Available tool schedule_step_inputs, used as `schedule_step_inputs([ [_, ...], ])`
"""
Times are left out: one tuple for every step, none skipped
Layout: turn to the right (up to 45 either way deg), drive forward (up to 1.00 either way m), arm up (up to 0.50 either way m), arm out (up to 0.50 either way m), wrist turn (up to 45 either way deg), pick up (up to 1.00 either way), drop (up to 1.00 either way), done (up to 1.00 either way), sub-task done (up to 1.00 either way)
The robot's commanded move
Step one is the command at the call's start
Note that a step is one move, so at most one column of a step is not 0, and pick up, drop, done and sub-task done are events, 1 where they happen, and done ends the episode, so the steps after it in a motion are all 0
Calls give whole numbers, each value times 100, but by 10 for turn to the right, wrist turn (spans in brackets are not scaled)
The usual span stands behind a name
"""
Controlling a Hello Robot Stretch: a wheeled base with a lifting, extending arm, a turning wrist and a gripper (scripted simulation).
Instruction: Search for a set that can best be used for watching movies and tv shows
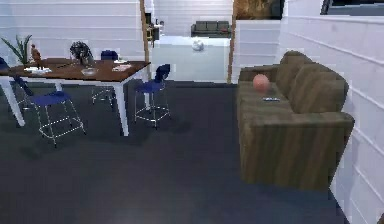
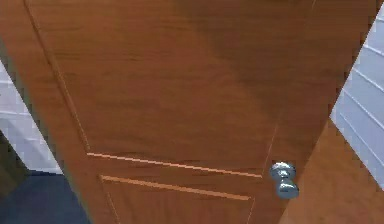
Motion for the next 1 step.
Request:
schedule_step_inputs([
  [0, 100, 0, 0, 0, 0, 0, 0, 0],
])
